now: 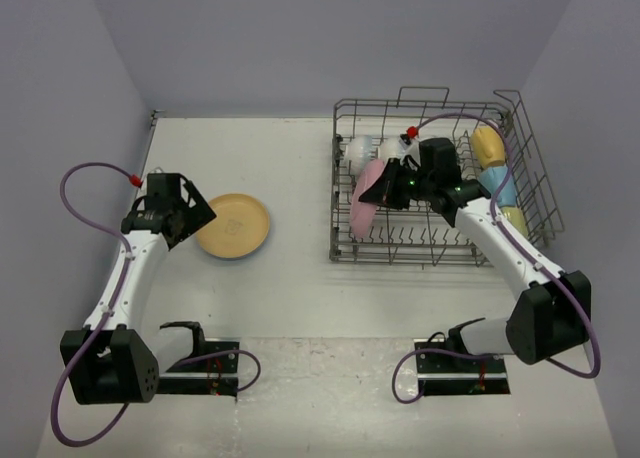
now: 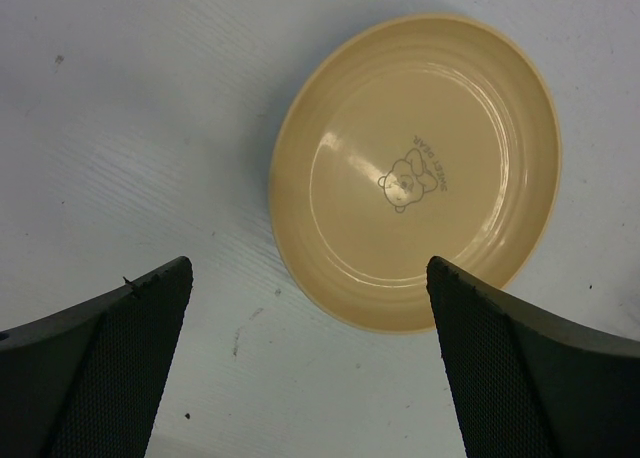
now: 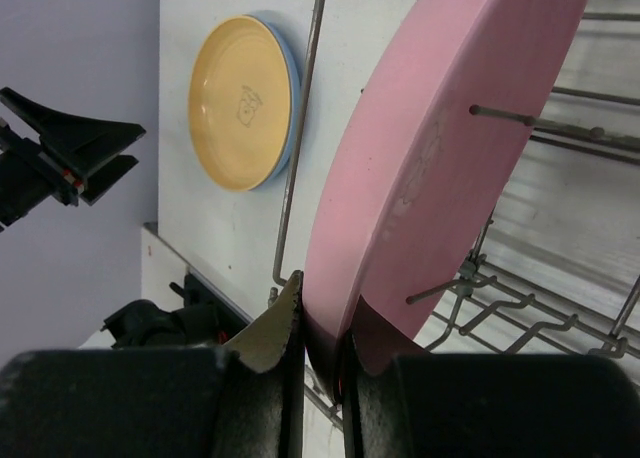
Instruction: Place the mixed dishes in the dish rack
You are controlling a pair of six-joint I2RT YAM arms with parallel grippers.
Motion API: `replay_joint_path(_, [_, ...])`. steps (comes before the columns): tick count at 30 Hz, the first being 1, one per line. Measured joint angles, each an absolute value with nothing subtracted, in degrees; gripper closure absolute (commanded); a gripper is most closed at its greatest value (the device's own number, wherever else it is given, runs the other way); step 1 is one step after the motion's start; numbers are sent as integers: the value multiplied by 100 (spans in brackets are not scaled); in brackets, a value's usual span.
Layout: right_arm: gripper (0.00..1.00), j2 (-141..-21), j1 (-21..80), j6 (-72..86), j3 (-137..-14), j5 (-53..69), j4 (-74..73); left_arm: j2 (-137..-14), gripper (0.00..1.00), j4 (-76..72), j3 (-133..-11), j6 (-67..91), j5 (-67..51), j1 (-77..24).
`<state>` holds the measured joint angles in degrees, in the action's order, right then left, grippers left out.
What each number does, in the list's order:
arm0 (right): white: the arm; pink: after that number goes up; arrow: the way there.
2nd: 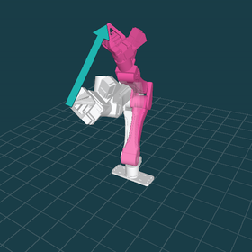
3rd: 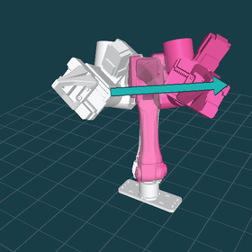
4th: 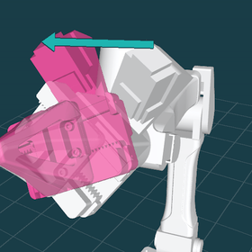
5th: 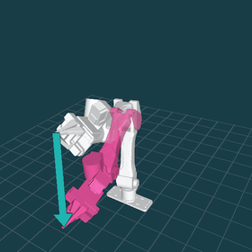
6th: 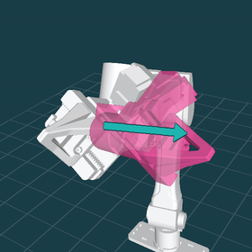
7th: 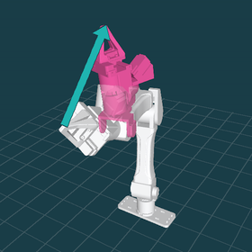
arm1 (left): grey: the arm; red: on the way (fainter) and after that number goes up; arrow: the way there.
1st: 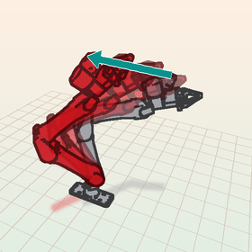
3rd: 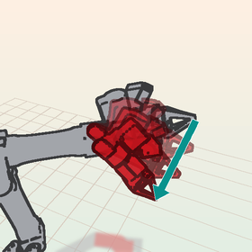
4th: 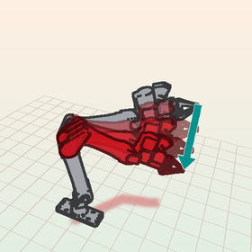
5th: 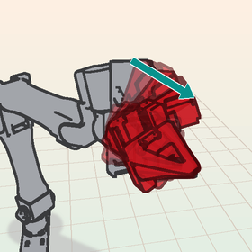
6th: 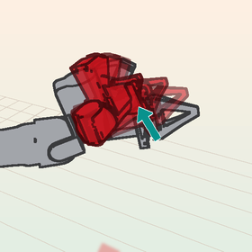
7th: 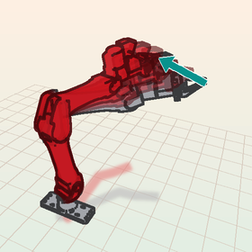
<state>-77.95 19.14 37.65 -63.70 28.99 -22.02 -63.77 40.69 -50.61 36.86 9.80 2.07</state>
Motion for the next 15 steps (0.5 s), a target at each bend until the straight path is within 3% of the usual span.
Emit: replay_joint_path(15, [98,-7841,1962,3258,-6233,3006,-1979,-6440,0,4014,-4969,3732,978,207])
